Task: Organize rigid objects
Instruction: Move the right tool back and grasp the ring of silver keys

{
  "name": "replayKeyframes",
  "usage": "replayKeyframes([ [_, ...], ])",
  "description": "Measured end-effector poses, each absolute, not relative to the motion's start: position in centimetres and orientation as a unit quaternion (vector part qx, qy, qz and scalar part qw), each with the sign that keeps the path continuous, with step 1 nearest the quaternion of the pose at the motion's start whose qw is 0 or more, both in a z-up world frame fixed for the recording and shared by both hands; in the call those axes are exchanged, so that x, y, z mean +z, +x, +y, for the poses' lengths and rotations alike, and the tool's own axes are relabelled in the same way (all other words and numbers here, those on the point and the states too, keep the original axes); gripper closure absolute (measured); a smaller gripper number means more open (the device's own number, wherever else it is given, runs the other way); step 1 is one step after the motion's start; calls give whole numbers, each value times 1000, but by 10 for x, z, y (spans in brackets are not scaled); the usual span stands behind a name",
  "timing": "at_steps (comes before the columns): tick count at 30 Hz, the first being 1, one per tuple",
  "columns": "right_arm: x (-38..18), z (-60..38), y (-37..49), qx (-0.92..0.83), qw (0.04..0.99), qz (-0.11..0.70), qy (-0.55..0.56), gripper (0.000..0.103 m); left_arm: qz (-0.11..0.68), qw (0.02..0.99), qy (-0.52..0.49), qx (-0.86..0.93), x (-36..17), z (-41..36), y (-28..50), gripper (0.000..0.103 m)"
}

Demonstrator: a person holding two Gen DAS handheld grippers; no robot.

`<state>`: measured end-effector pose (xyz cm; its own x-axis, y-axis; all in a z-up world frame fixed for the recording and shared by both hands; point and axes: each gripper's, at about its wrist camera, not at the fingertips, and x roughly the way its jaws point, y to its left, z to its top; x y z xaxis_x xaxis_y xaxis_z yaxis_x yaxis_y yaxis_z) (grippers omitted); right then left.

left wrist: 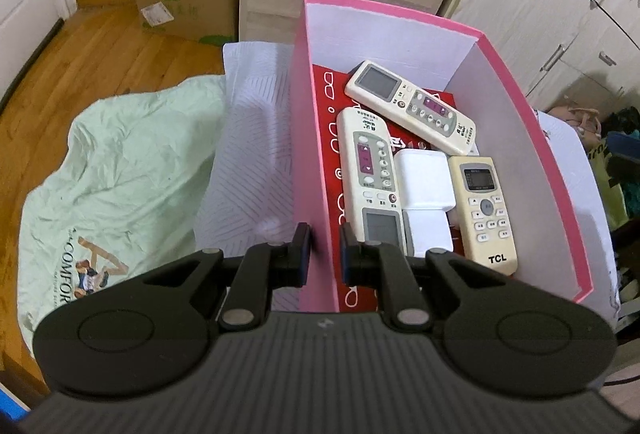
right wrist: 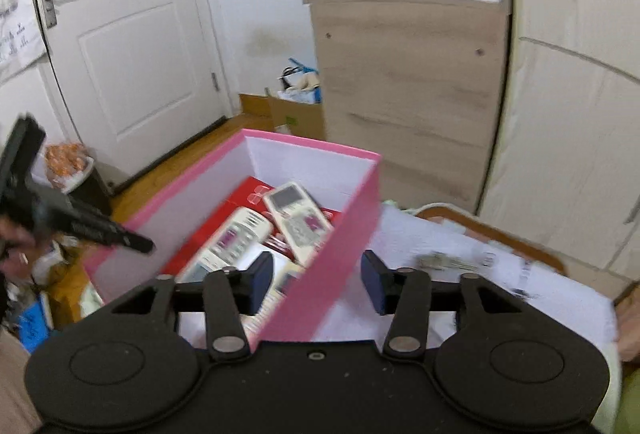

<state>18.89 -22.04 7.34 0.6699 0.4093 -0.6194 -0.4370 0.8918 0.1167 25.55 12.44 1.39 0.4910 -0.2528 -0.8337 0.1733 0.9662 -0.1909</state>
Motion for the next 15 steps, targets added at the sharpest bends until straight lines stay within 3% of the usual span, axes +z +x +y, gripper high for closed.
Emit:
replayKeyframes([
  [1, 69, -225, 182, 227, 920, 318, -30, 39, 488, 863, -37, -124, 14, 123, 255, 91],
  [4, 51, -232, 176, 216, 933, 281, -55, 36, 489, 863, -37, -121, 14, 123, 256, 91],
  [8, 9, -235, 189, 183, 920, 332, -97, 37, 489, 864, -33, -116, 14, 120, 256, 91],
  [15, -22, -253, 209, 177, 906, 379, -72, 41, 490, 863, -35, -115, 14, 118, 257, 91],
])
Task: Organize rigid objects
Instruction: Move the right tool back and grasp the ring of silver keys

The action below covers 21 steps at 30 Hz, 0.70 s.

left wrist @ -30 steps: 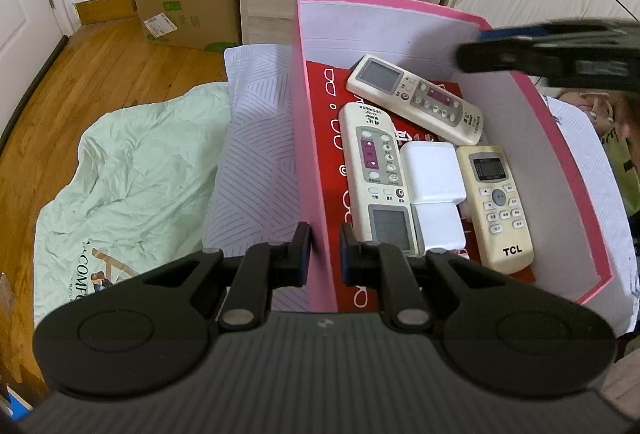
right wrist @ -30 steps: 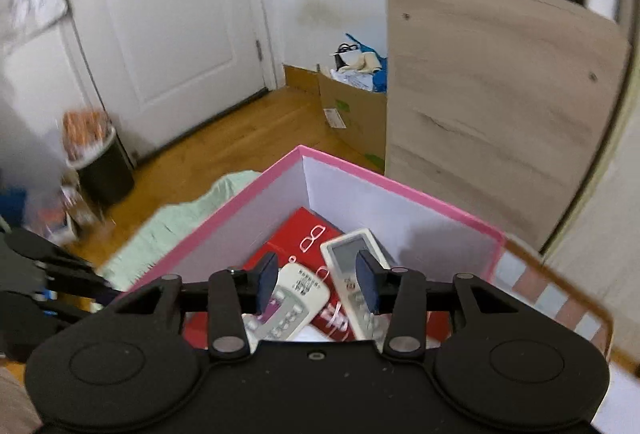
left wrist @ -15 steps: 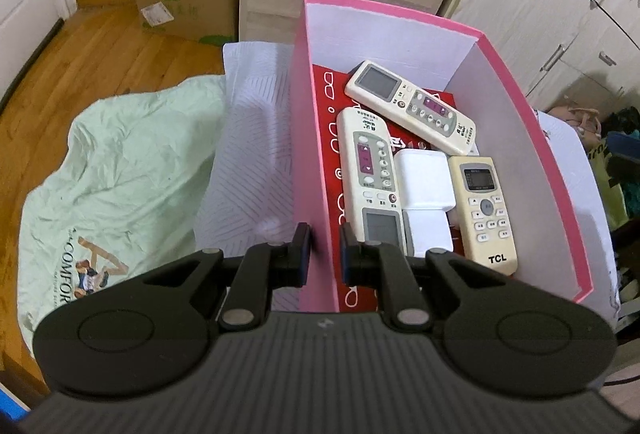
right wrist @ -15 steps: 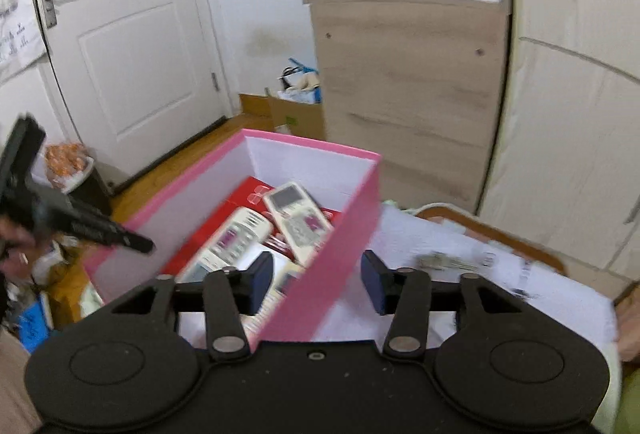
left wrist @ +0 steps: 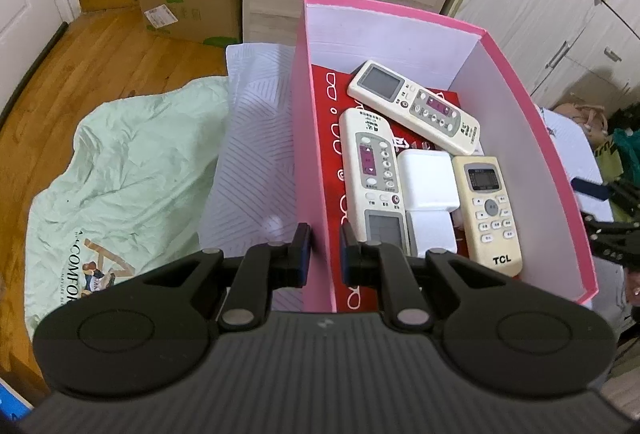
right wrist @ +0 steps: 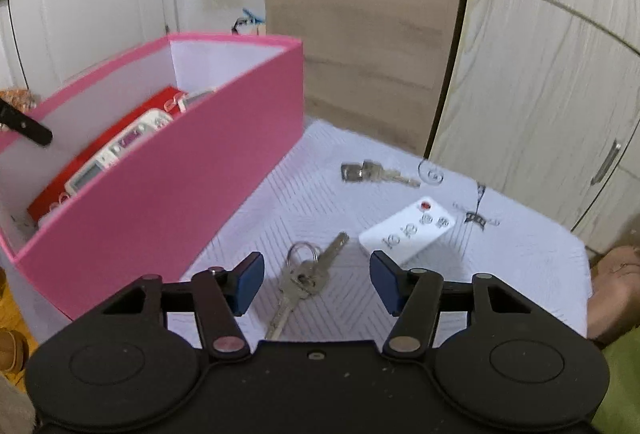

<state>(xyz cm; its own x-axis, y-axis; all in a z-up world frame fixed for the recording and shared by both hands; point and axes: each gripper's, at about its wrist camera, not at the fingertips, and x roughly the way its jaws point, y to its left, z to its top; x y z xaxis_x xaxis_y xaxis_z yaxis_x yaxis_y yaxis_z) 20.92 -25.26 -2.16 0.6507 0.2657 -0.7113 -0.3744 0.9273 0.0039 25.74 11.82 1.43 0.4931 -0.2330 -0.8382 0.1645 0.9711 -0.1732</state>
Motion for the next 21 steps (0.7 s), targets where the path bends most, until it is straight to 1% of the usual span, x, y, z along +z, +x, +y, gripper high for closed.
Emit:
replayKeyframes([
  [2, -30, -253, 215, 181, 898, 395, -70, 46, 489, 864, -32, -116, 15, 118, 258, 91],
  [5, -44, -250, 222, 184, 888, 416, -68, 50, 486, 866, -10, -117, 15, 113, 258, 91],
  [8, -54, -246, 226, 185, 884, 424, -68, 50, 480, 869, 30, -120, 14, 106, 257, 91],
  [10, -56, -242, 230, 181, 889, 415, -71, 51, 477, 870, 44, -119, 14, 102, 256, 91],
  [12, -56, -239, 231, 181, 891, 411, -69, 58, 474, 870, 58, -119, 14, 99, 254, 91],
  [13, -55, -237, 233, 183, 890, 411, -70, 73, 473, 871, 62, -119, 13, 99, 254, 90],
  [16, -51, -227, 232, 181, 888, 412, -97, 73, 472, 871, 64, -120, 13, 98, 253, 90],
  [21, -28, -237, 229, 169, 902, 392, -63, 73, 472, 871, 67, -118, 11, 96, 253, 89],
])
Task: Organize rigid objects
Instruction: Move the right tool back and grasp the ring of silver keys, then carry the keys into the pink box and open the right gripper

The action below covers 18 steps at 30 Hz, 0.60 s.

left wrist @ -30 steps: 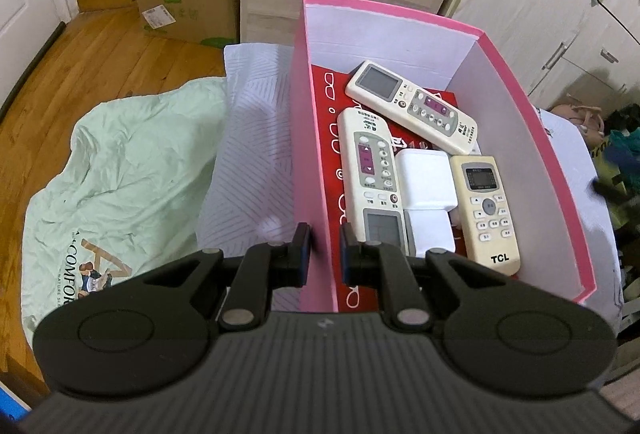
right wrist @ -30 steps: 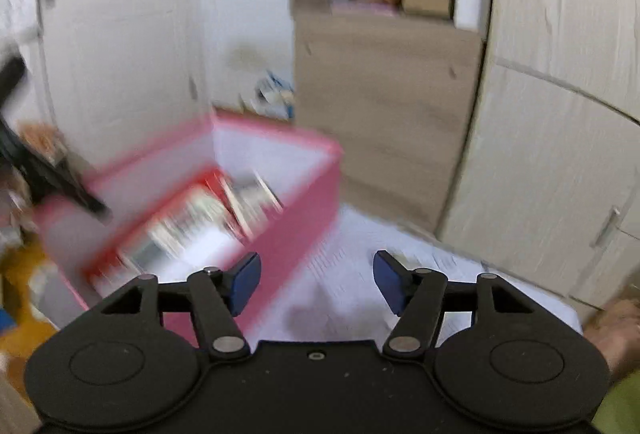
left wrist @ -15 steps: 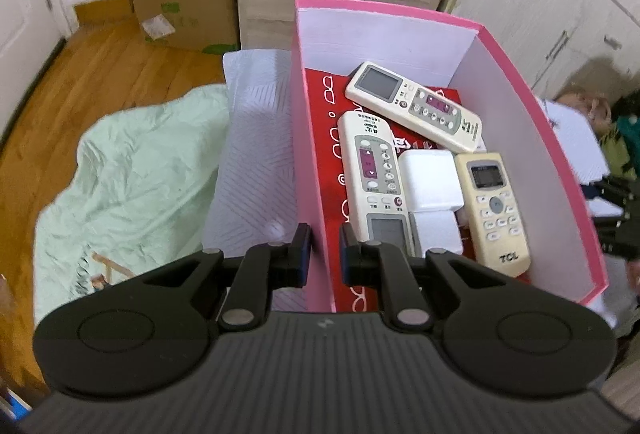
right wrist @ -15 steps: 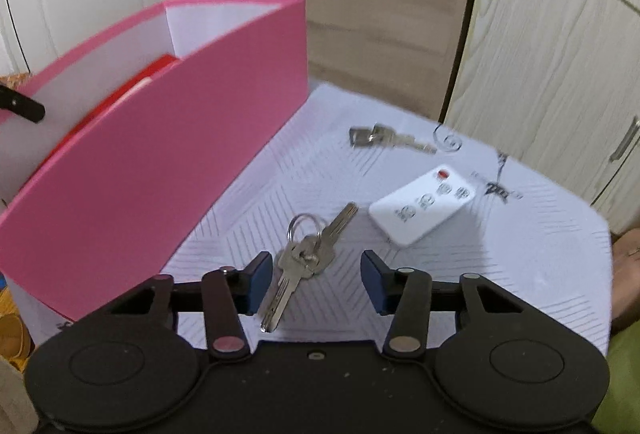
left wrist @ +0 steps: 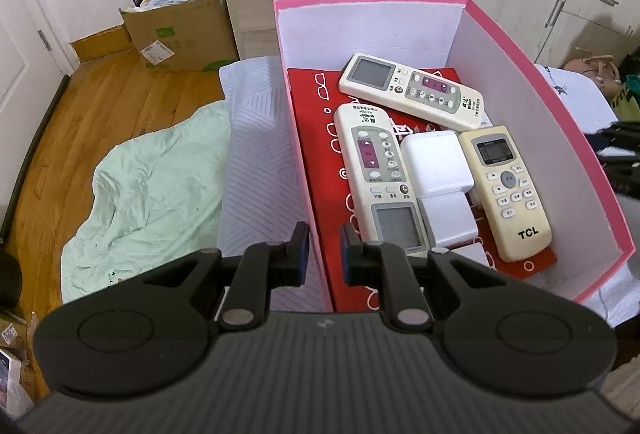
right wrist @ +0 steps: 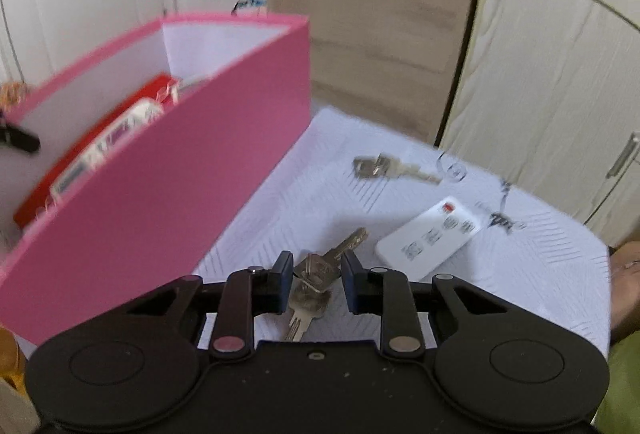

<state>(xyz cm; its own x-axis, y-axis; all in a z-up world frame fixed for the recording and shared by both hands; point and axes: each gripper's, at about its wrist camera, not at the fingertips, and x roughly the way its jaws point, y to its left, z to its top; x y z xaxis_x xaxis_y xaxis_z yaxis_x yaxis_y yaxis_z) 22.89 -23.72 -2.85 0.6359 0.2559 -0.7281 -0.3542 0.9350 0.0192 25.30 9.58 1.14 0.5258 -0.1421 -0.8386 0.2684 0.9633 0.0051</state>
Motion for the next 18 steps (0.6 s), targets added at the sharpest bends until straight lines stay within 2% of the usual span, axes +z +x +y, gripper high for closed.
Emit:
replayKeyframes([
  [11, 27, -252, 212, 166, 926, 339, -16, 73, 467, 872, 89, -114, 10, 90, 250, 89],
  [18, 68, -242, 195, 188, 942, 276, -8, 73, 467, 872, 96, -106, 10, 89, 250, 89],
])
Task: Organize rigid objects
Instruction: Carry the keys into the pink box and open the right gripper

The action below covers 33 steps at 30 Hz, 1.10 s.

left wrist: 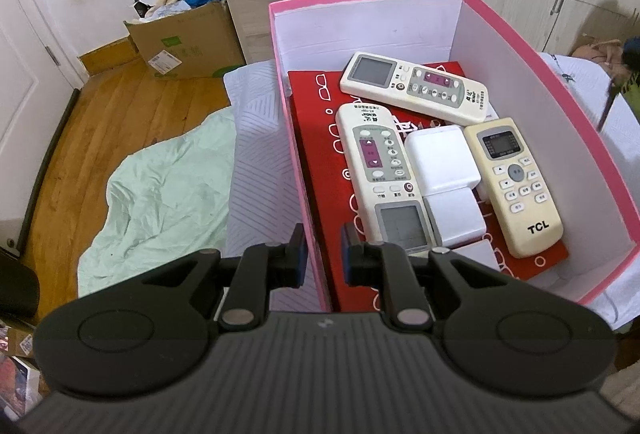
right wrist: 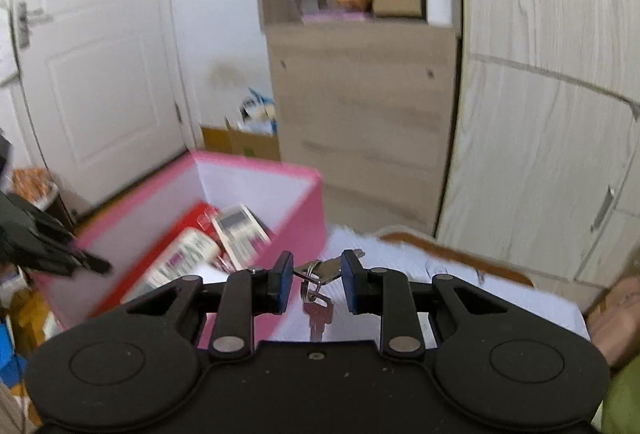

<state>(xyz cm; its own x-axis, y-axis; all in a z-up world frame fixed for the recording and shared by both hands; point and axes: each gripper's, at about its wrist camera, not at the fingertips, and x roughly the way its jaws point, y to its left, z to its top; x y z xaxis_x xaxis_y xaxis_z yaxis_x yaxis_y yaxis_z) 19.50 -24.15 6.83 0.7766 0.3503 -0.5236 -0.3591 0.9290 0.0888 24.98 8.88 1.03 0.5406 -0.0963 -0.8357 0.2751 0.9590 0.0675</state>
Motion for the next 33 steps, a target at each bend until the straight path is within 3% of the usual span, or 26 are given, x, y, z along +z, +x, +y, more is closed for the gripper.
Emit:
replayKeyframes([
  [9, 107, -205, 179, 263, 939, 220, 23, 73, 473, 872, 74, -108, 12, 93, 253, 89],
  [17, 77, -154, 210, 316, 895, 307, 68, 73, 473, 872, 67, -106, 12, 95, 253, 89],
  [23, 39, -122, 232, 309, 876, 368, 37, 73, 476, 872, 54, -105, 12, 97, 255, 89],
  [31, 17, -107, 255, 286, 878, 384, 1, 72, 474, 872, 60, -102, 12, 96, 254, 88],
  [33, 23, -112, 252, 282, 889, 361, 5, 60, 473, 873, 63, -101, 11, 95, 253, 88],
])
